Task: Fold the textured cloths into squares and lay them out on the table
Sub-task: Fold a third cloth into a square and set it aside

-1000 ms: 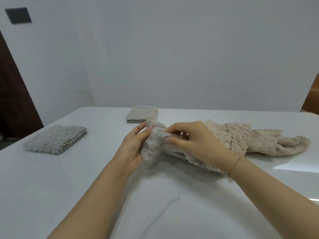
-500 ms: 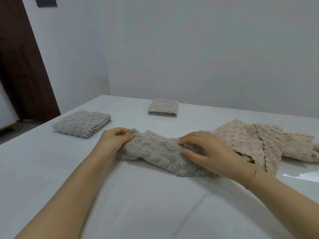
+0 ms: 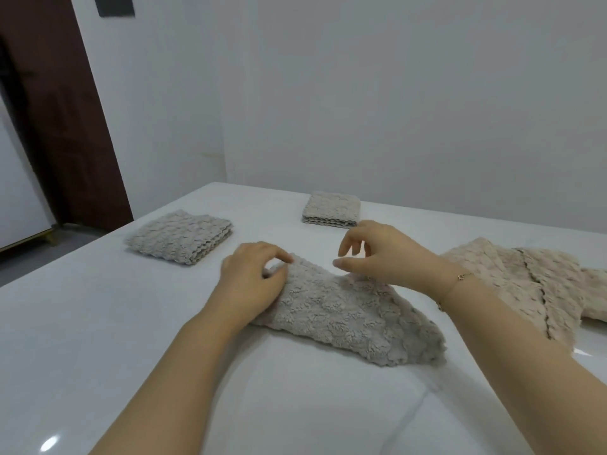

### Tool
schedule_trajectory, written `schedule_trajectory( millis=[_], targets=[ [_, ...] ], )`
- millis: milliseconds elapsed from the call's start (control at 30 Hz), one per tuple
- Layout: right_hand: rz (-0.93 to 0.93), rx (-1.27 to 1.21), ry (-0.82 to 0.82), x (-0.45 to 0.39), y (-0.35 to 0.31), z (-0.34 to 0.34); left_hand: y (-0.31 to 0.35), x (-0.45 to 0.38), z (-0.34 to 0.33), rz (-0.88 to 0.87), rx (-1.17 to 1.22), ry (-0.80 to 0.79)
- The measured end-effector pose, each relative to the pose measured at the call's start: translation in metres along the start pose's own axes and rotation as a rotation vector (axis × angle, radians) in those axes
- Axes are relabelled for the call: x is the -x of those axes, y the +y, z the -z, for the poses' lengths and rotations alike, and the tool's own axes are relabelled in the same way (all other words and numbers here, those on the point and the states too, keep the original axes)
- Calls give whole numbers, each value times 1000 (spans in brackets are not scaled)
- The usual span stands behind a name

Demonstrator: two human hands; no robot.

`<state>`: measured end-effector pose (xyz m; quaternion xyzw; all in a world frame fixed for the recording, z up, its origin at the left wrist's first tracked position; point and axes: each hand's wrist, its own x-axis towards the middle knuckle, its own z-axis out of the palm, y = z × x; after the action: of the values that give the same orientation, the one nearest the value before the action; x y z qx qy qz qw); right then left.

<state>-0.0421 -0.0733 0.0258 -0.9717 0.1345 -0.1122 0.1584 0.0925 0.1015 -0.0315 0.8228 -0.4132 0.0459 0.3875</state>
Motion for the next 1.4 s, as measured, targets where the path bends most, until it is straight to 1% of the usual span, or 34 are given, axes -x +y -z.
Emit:
schedule_trajectory(
  millis=[33, 67, 133, 167, 267, 367, 500, 567, 600, 633, 733, 767, 800, 900, 1000, 1100, 1167, 1233, 1333, 1400],
  targets=[
    [18, 56, -25, 0, 2, -3, 0, 2, -3, -18, 32, -92],
    [24, 77, -86, 1, 5, -5, 0, 4, -7, -27, 33, -170],
    [1, 42, -212, 8, 7, -8, -3, 5, -11, -19, -7, -245],
    [-10, 40, -247, 12, 8, -10, -2, 5, -11, -18, -35, -251],
    [9, 105, -280, 18, 10, -17, -1, 6, -9, -30, -135, -278],
    [-3, 90, -345, 19, 9, -11, 5, 8, -5, -22, -203, -322],
    [-50, 13, -469, 20, 18, 5, 14, 12, -1, 46, -223, -316],
    [-69, -20, -501, 22, 19, 10, 15, 10, 1, 73, -201, -329],
    [-65, -32, -480, 23, 20, 12, 16, 8, 2, 80, -194, -348],
    [-63, -45, -417, 22, 21, 14, 16, 3, 4, 72, -199, -366],
    [-102, -101, -144, 18, 27, 19, 16, -23, 12, 45, -161, -352],
    [-117, -68, -108, 17, 31, 20, 14, -32, 14, 40, -127, -342],
    [-129, -9, -121, 17, 33, 20, 11, -40, 13, 32, -101, -341],
    [-173, 122, -307, 17, 45, 14, -2, -47, 5, 57, -71, -426],
    [-224, 109, -419, 16, 51, 6, -17, -43, -5, 69, -36, -439],
    [-247, 19, -472, 14, 50, 3, -24, -40, -3, 131, 142, -479],
    [-216, -55, -429, 13, 50, 4, -28, -39, 1, 137, 216, -460],
    [-192, -184, -322, 12, 51, 7, -30, -41, 5, 125, 319, -421],
    [-215, -402, -142, 7, 53, 11, -29, -43, 10, 169, 469, -399],
    [-228, -518, -35, 3, 54, 14, -31, -45, 10, 202, 533, -353]
  ],
)
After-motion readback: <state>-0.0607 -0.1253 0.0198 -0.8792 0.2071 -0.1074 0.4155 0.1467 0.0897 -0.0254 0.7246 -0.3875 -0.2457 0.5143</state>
